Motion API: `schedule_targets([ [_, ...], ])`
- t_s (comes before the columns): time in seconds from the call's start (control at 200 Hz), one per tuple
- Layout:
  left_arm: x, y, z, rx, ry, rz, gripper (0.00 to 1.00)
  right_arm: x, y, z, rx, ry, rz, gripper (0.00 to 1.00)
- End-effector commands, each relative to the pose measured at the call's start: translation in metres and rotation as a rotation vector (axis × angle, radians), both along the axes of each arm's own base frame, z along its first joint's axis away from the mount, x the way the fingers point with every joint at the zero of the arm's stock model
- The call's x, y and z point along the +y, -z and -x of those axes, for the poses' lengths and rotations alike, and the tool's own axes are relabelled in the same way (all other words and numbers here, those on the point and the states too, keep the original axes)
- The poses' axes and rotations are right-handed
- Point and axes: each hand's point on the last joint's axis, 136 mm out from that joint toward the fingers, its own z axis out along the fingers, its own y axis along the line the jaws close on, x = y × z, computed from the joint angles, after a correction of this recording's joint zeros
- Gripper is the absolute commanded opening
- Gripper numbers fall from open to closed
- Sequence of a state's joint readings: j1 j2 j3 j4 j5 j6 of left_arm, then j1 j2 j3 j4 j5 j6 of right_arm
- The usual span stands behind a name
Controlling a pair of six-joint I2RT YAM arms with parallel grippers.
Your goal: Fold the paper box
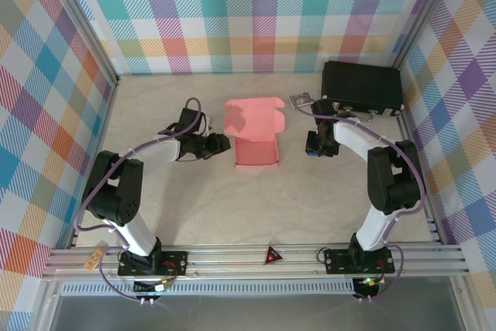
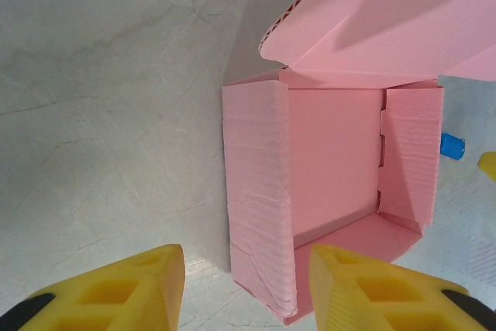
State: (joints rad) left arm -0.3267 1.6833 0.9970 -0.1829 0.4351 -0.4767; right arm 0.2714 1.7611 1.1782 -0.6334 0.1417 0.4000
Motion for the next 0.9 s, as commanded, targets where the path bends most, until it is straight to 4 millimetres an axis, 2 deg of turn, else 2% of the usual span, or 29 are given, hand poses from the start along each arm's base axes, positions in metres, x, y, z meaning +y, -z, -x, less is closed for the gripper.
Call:
schedule_targets([
  [0.0, -0.006, -0.017, -0.002, -0.043, 0.028, 0.006, 0.46, -0.002, 0.001, -0.011, 0.001, -0.026, -0.018, 0.46],
  [0.23, -0.007, -0.018, -0.004, -0.047, 0.029, 0.007, 0.46, -0.003, 0.018, -0.015, 0.043, -0.081, 0.005, 0.57],
  [0.41, -0.006, -0.018, -0.003, -0.045, 0.029, 0.006, 0.46, 0.002, 0.03, -0.015, 0.085, -0.111, -0.013, 0.57],
  [0.55, -0.006, -0.018, -0.003, -0.046, 0.028, 0.006, 0.46, 0.004, 0.037, -0.011, 0.113, -0.119, -0.022, 0.5],
  [0.69, -0.006, -0.018, -0.003, -0.044, 0.028, 0.005, 0.46, 0.001, 0.041, -0.005, 0.131, -0.111, -0.01, 0.36],
  [0.895, -0.007, -0.015, -0.003, -0.037, 0.028, 0.01, 0.46, -0.002, 0.033, 0.004, 0.112, -0.094, -0.012, 0.22],
])
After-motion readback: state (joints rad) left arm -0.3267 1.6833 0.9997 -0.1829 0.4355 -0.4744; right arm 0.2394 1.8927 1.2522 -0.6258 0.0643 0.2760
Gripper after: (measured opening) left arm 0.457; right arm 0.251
